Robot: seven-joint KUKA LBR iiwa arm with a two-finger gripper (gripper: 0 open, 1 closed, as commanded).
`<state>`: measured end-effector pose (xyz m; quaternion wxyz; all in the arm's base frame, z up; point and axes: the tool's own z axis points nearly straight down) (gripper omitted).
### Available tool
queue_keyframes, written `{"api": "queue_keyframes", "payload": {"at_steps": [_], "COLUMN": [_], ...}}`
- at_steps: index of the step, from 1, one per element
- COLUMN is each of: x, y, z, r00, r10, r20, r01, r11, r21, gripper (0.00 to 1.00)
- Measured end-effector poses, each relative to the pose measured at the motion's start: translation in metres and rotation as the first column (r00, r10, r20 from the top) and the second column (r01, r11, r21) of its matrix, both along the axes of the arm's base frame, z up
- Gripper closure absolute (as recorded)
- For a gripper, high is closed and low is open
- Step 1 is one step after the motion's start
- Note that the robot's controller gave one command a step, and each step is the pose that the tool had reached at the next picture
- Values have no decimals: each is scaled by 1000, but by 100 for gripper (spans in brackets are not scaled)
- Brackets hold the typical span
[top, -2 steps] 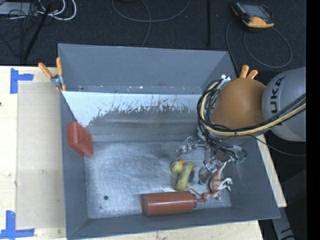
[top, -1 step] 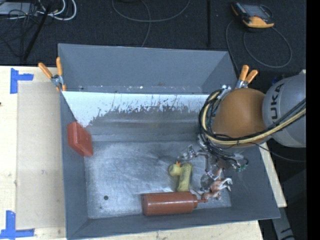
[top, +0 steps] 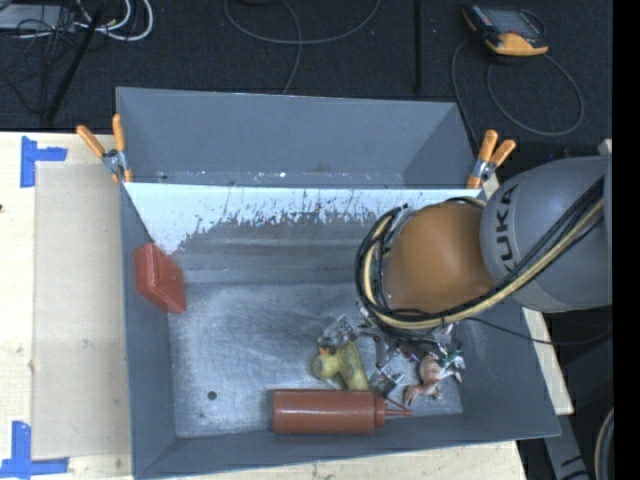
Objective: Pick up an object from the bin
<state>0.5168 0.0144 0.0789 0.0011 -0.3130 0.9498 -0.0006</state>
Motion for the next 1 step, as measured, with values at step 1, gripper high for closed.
{"api": "queue_keyframes", "payload": {"at_steps": [1], "x": [-32], "y": [13], "z": [2], "r00": [995], "r10": [-104], "r20": [9], "r01": [104], "r11": [995], "r21": [2], "gripper": [100]}}
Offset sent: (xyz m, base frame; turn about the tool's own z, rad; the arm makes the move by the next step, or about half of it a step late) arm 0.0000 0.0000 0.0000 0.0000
